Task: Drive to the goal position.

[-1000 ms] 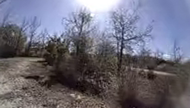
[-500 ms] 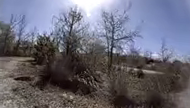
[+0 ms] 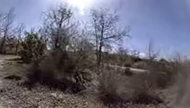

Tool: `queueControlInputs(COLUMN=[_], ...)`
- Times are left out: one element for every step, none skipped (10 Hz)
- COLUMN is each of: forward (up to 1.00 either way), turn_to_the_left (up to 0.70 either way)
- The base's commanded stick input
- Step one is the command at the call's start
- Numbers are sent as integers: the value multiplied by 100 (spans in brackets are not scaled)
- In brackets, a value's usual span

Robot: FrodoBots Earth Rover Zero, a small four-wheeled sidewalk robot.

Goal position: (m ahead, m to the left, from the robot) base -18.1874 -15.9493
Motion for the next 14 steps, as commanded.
queueControlInputs(forward=[0,0,0,0,0,0,0,0,0,0,0,0,0,0], turn_to_the_left=[-70,-70,-70,-70,-70,-70,-70,-70,-70,-70,-70,-70,-70,-70])
